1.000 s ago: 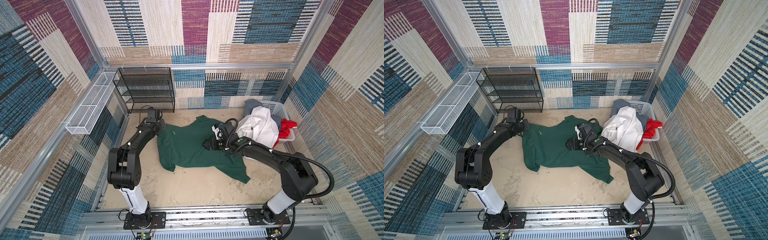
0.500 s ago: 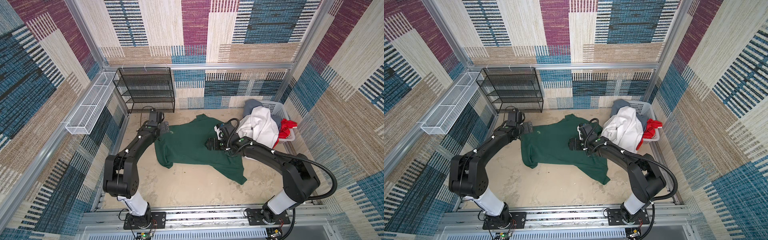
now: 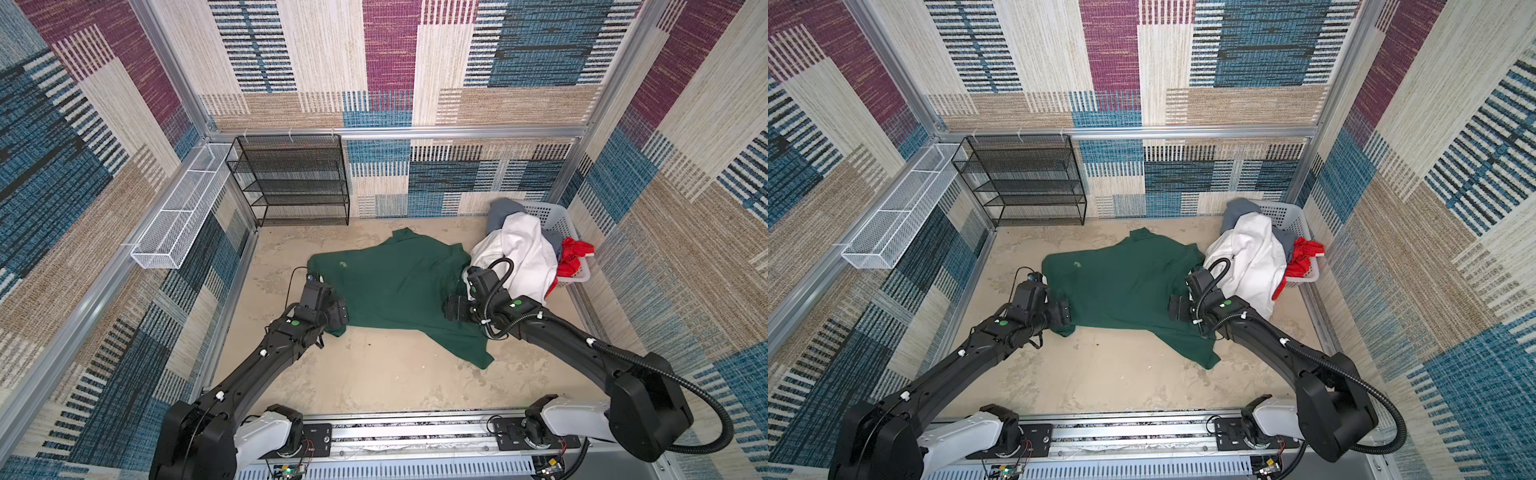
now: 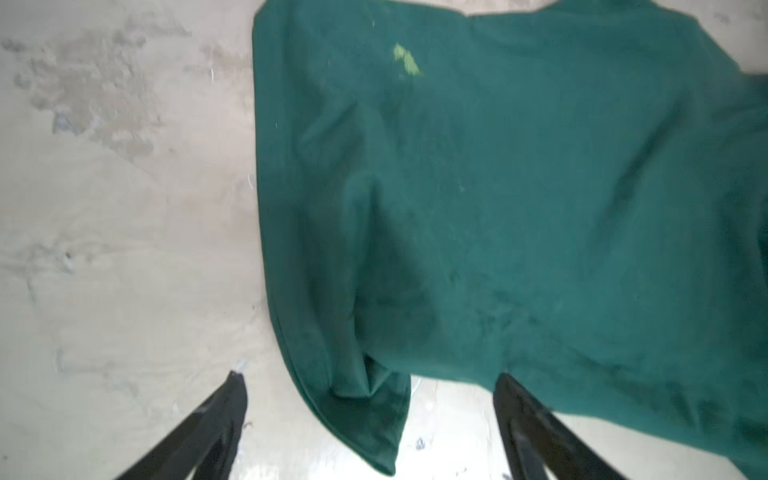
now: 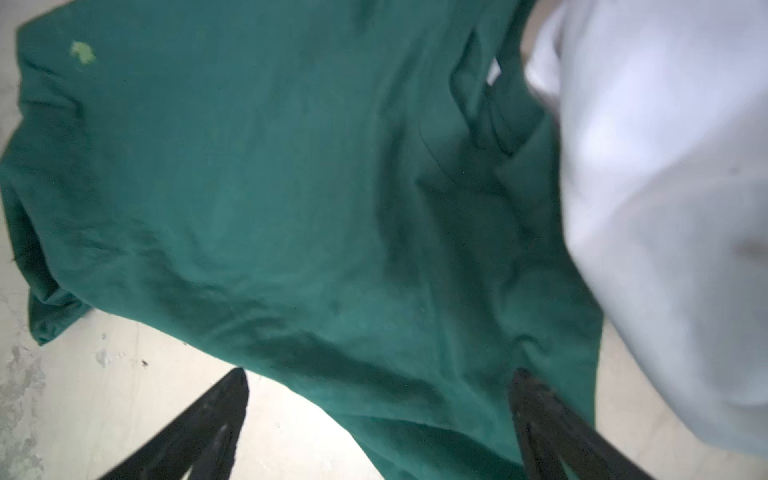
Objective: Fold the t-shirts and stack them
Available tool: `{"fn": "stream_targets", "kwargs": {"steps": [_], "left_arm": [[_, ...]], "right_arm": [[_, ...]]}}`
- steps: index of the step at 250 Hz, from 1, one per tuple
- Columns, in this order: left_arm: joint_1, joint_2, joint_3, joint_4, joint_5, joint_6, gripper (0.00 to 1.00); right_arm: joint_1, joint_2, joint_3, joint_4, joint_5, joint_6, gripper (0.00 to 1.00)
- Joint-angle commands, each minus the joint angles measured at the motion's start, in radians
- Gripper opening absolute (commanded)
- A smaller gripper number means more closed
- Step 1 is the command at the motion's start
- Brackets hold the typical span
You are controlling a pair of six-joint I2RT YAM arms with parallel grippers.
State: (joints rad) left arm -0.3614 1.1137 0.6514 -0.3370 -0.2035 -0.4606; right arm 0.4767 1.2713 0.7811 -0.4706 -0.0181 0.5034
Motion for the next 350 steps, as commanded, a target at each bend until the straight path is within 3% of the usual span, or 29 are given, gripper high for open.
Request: {"fn": "stream_targets", "kwargs": {"steps": [1, 55, 101, 143, 174, 223, 238, 272, 290, 306, 350], "left_arm": [[-0.019, -0.027, -0.071, -0.013, 0.026, -0.079, 0.88], [-0.021, 0.014, -0.136, 0.037, 0.058, -0.132, 0.78], [-0.023, 0.128, -0.115, 0.08, 0.068, -0.136, 0.68], [-0.022, 0.21, -0.103, 0.091, 0.071, -0.147, 0.34], [-0.022, 0.183, -0.082, 0.055, 0.034, -0.142, 0.0], [-0.016, 0.078, -0.03, -0.04, -0.057, -0.111, 0.0], [-0.01, 0.04, -0.008, -0.088, -0.082, -0.097, 0.0], [0.011, -0.076, -0.001, -0.154, -0.129, -0.072, 0.0], [0.044, -0.133, 0.002, -0.187, -0.128, -0.054, 0.0], [0.069, -0.179, 0.005, -0.217, -0.141, -0.055, 0.0], [0.114, -0.289, -0.01, -0.237, -0.162, -0.077, 0.0]], "right_arm": [[-0.036, -0.042, -0.052, -0.002, -0.057, 0.038, 0.98], [-0.081, -0.087, -0.112, -0.008, -0.091, 0.033, 0.98], [-0.098, -0.058, -0.149, 0.008, -0.105, 0.036, 0.98], [-0.112, -0.066, -0.215, 0.038, -0.092, 0.084, 0.98], [-0.112, -0.042, -0.26, 0.085, -0.117, 0.111, 0.98], [-0.112, -0.019, -0.264, 0.121, -0.133, 0.109, 1.0], [-0.112, -0.028, -0.249, 0.123, -0.128, 0.105, 0.83], [-0.112, -0.041, -0.215, 0.12, -0.126, 0.096, 0.29], [-0.112, -0.041, -0.187, 0.091, -0.094, 0.088, 0.1], [-0.112, -0.041, -0.15, 0.06, -0.059, 0.074, 0.0], [-0.113, -0.059, -0.049, -0.021, -0.032, 0.052, 0.0]]}}
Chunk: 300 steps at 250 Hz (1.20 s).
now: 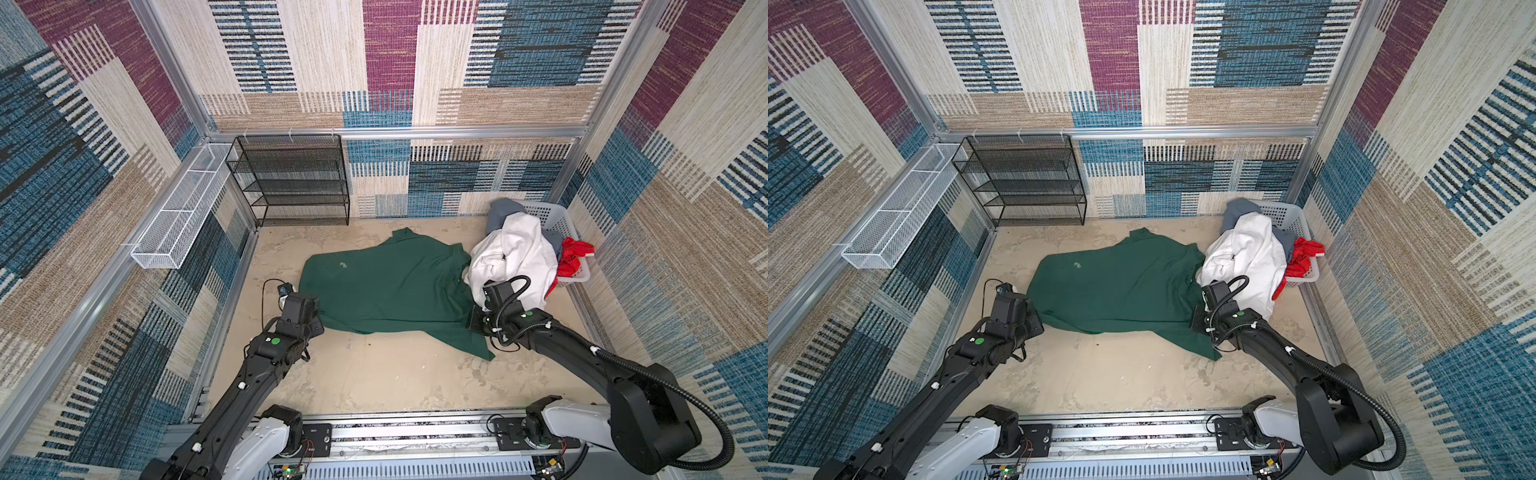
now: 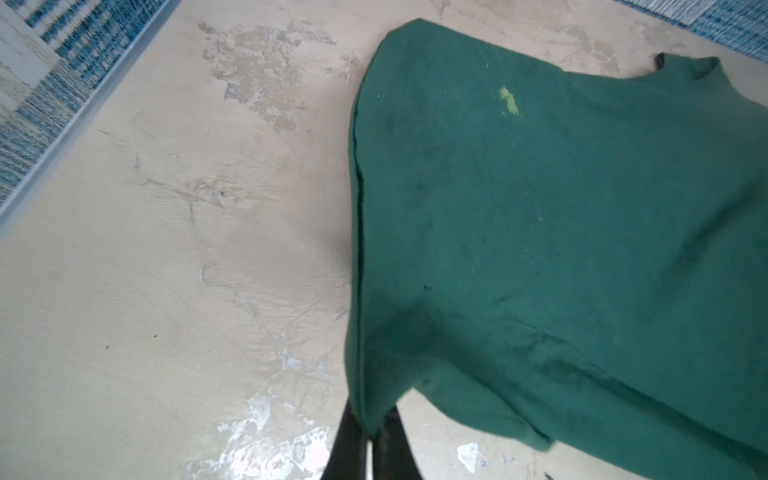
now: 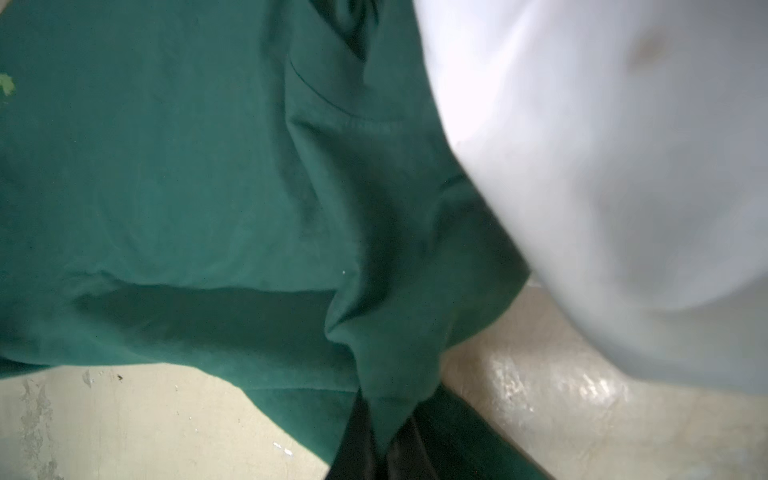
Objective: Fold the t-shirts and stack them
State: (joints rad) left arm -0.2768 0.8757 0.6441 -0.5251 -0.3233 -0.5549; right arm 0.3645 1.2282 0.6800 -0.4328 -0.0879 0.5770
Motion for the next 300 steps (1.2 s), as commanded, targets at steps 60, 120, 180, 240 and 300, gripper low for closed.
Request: {"fn": "stream_targets", "kwargs": {"steps": [60, 120, 180, 240, 300], "left_arm": [[0.06, -0.192, -0.031, -0.115, -0.094, -0.038, 0.0], [0.07, -0.265, -0.113, -0.165, -0.104, -0.106, 0.0], [0.076, -0.257, -0.127, -0.162, -0.089, -0.128, 0.28], [0.076, -0.362, -0.086, -0.146, -0.07, -0.114, 0.96], [0.076, -0.225, -0.072, 0.044, -0.049, -0.034, 0.99]], "right_arm": [[-0.002, -0.022, 0.158, -0.17, 0.04, -0.038, 0.0], [-0.001, -0.038, 0.132, -0.211, 0.025, -0.021, 0.0], [-0.002, -0.038, 0.081, -0.209, -0.015, -0.012, 0.49], [-0.008, 0.035, 0.216, -0.145, -0.003, -0.049, 0.99], [-0.055, 0.427, 0.575, 0.027, -0.013, -0.186, 0.98]]}}
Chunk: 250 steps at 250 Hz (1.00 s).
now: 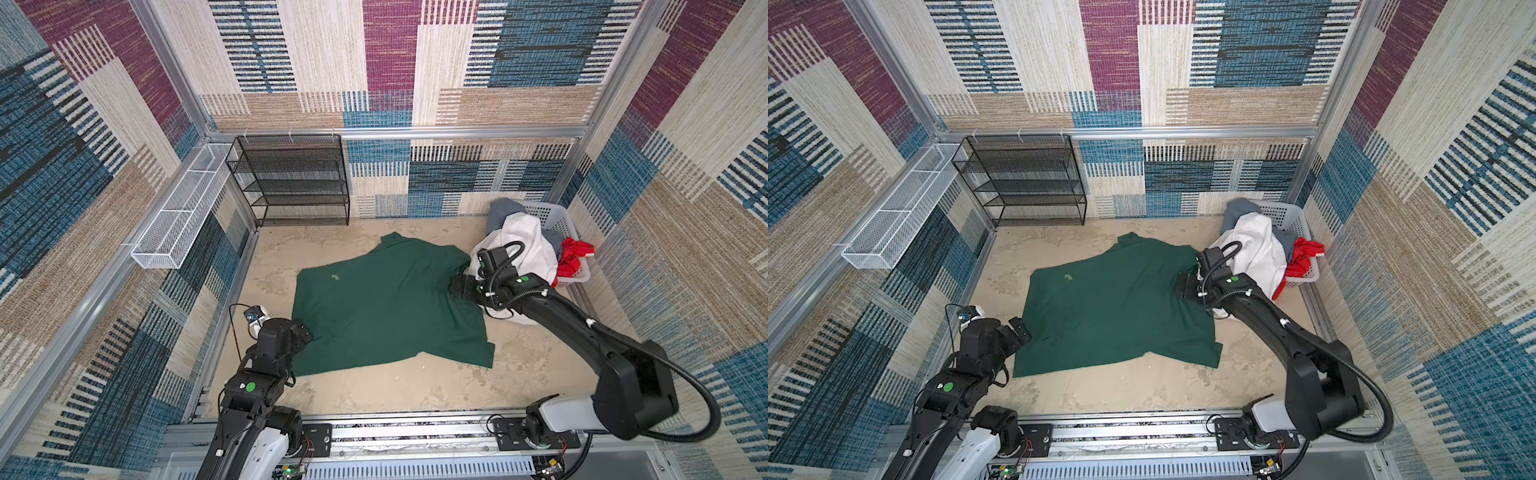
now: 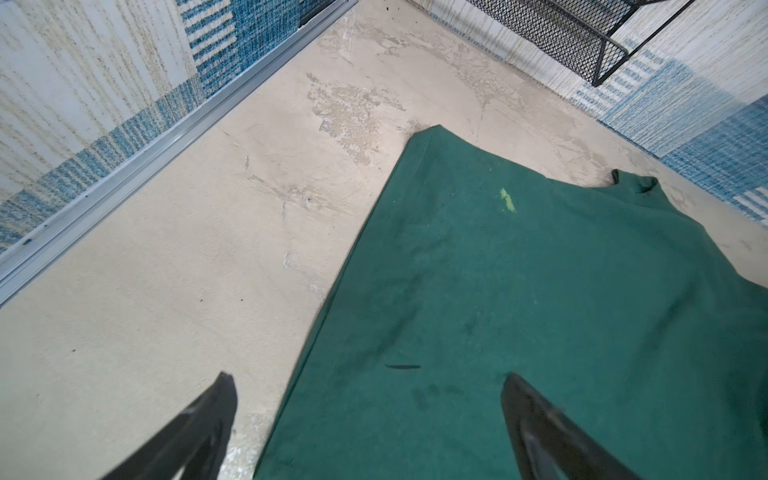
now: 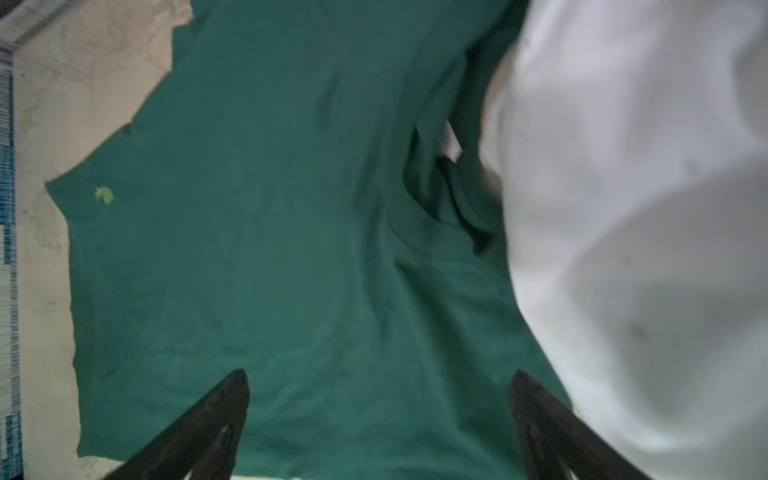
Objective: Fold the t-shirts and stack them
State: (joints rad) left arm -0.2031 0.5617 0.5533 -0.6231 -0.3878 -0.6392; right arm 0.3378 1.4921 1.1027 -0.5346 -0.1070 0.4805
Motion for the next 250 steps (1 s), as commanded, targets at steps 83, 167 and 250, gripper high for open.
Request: {"fn": "stream_targets", "kwargs": {"steps": [83, 167, 250], "left_arm": [[0.038, 0.579, 0.183, 0.473, 0.098, 0.12, 0.98], [0.18, 0.93, 0.351, 0.571, 0.218, 0.125, 0.98], [0.245, 1.155, 0.49, 0.589, 0.335, 0.125, 0.98]], "right_arm": [[-0.094, 0.818, 0.991, -0.094, 0.096, -0.229, 0.92], [-0.102, 1.113, 1.403, -0.343, 0.198, -0.279, 0.85], [-0.109, 1.026, 1.162, -0.262, 0.22, -0.329, 0.82]]}}
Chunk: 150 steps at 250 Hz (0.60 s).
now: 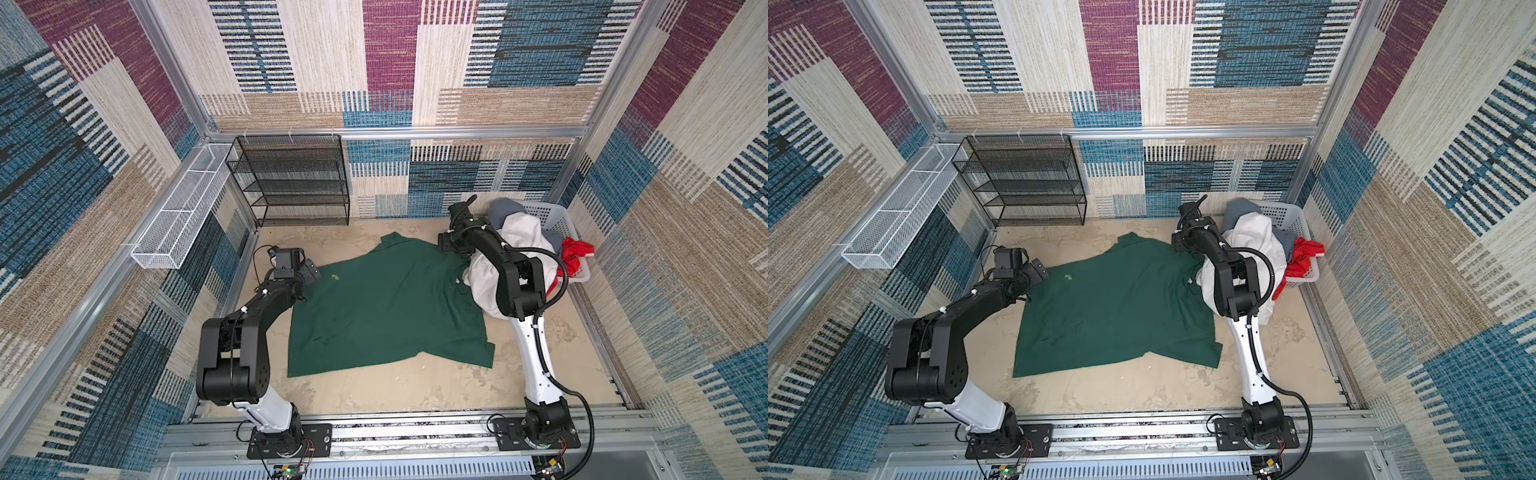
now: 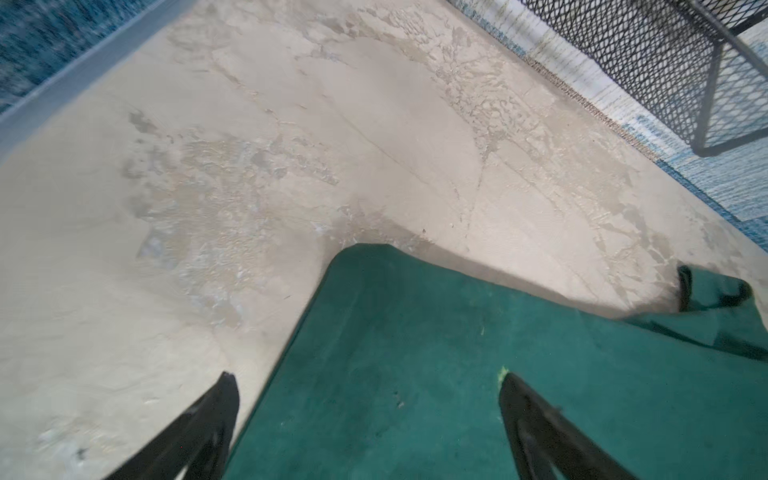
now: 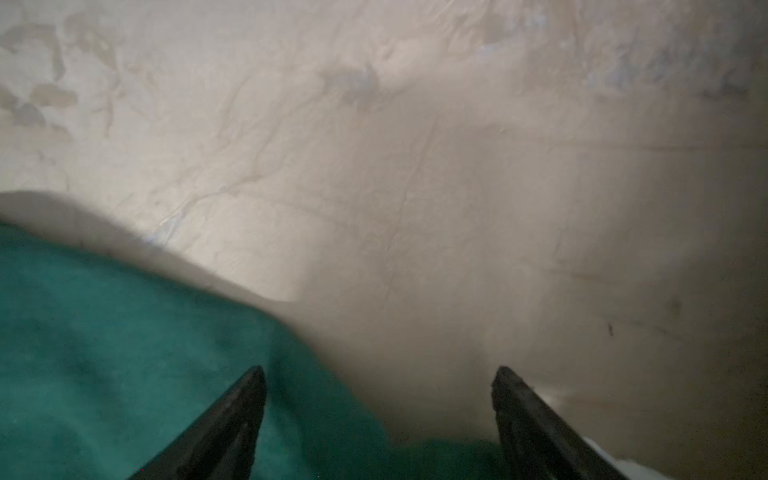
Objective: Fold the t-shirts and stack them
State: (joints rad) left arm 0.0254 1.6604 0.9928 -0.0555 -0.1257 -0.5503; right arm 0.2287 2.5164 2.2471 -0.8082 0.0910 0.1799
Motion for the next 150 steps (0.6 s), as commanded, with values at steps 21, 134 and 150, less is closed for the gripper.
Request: {"fn": "stream_targets", "kwargs": {"steps": [21, 134, 150], "left_arm": [[0.019, 0.09, 0.08, 0.008, 0.106, 0.038, 0.98], [0.027, 0.114, 0.158, -0.001, 0.107, 0.09, 0.98], [0.031, 0.128, 0.183, -0.012, 0.109, 0.099, 0.98]], "right_arm": [[-0.002, 0.009, 0.019, 0.016, -0.019, -0.041, 0.65], [-0.003, -0.052, 0.067, 0.05, -0.113, -0.081, 0.0], [-0.003, -0.084, 0.053, 0.06, -0.117, -0.086, 0.0]]}}
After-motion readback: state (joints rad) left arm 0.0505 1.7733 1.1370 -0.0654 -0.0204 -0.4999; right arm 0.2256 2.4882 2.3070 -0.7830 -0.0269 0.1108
